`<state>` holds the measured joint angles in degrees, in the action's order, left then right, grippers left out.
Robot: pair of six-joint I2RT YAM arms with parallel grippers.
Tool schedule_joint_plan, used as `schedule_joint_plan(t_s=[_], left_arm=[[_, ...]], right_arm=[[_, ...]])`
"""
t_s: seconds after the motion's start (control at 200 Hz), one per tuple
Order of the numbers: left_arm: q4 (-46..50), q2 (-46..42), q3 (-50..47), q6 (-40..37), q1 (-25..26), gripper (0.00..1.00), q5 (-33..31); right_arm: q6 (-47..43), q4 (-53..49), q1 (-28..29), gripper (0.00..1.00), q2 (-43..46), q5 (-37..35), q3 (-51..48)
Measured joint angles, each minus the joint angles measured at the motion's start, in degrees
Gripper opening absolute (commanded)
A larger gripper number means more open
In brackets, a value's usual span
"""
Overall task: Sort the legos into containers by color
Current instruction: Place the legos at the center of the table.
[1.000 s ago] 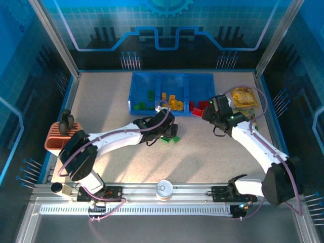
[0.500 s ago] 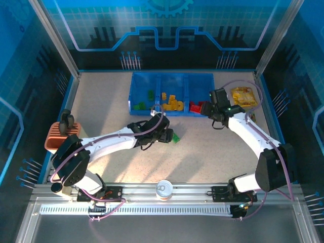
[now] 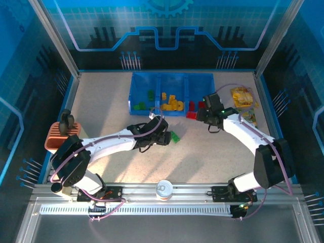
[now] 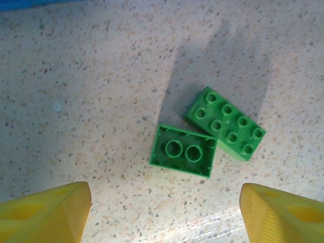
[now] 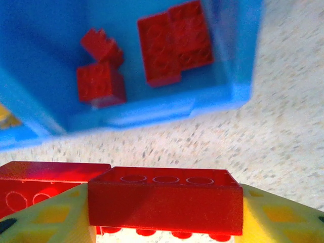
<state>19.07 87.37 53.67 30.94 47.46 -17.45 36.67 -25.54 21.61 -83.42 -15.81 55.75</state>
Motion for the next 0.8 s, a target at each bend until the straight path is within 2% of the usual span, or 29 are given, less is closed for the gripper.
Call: schedule_joint_plan(t_s=[0.195, 0.35, 0.485, 0.8], left_arm=[[0.0, -0.5, -1.4, 0.5, 0.0, 0.78, 0.1], [-0.1, -0.5, -1.4, 0.5, 0.0, 0.78, 0.4], [-0.1, -0.5, -1.4, 0.6, 0.0, 0.78, 0.4], [-0.5, -0.9, -3.2, 0.6, 0.0, 0.78, 0.4]], right_arm=[[1.0, -0.1, 4.7, 0.49, -4.4, 1.5, -4.0], [1.9, -0.7, 4.9, 0.55, -5.7, 1.7, -4.8], [1.9, -0.6, 4.9, 0.67, -6.4, 1.7, -4.8], [2.6, -0.6, 4.7, 0.75, -7.8, 1.5, -4.7]])
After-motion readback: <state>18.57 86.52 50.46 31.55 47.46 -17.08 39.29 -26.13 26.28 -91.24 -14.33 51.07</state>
